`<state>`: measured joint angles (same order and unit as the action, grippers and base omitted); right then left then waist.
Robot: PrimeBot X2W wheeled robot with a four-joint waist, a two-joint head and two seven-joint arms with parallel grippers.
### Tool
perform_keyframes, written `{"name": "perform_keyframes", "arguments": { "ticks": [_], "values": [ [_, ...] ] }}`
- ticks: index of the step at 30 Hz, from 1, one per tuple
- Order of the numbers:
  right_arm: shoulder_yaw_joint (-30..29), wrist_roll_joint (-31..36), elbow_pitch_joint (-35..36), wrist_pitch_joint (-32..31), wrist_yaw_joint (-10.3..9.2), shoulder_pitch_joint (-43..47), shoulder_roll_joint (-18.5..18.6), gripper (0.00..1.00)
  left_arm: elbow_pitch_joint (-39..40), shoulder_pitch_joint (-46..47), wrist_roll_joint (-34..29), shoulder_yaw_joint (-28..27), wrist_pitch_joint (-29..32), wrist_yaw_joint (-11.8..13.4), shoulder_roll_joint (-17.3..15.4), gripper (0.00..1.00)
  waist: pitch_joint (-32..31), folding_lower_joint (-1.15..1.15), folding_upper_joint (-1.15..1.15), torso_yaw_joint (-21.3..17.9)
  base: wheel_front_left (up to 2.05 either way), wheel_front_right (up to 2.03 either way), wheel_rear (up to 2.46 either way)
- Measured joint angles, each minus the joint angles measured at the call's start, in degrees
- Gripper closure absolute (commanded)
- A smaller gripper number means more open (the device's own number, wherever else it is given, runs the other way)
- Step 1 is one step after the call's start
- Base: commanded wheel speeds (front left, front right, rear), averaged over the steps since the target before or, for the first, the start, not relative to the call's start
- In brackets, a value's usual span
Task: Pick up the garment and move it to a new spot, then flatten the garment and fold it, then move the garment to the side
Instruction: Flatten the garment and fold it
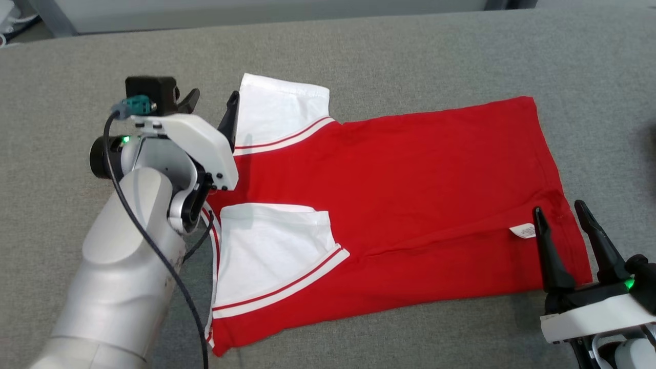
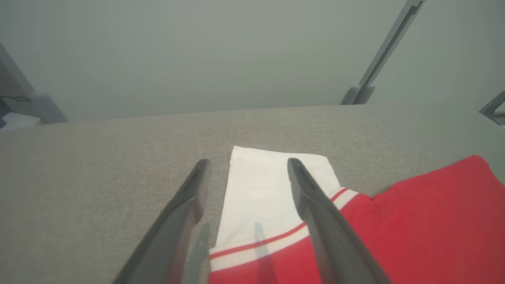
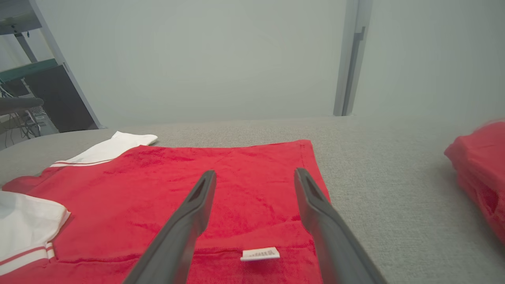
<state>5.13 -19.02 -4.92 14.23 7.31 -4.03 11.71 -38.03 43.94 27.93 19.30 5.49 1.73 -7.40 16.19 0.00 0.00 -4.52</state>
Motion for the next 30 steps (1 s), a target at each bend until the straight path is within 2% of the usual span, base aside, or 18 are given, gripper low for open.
{"name": "perform_keyframes", "arguments": {
  "ticks": [6, 11, 30],
  "values": [
    [0.8, 0.0, 0.7, 0.0, 0.00, -2.0, 0.8, 0.00, -9.7, 9.6, 0.0, 0.3, 3.4, -0.3, 1.0, 0.00, 4.4, 0.00, 0.00, -0.7, 0.00, 0.00, 0.00],
    [1.2, -0.1, 0.8, 0.0, 0.00, -3.4, 1.1, 0.00, -18.3, 15.8, 0.0, 0.7, 3.6, -2.1, 1.2, 0.00, 7.6, 0.00, 0.00, -2.0, 0.00, 0.00, 0.00],
    [2.9, -0.7, 1.4, 0.0, 0.00, -6.3, 1.3, 0.00, -32.3, 27.7, -1.4, 3.3, 0.9, -4.0, 1.1, 0.00, 13.3, 0.00, 0.00, -5.7, 0.00, 0.00, 0.00]
  ]
}}
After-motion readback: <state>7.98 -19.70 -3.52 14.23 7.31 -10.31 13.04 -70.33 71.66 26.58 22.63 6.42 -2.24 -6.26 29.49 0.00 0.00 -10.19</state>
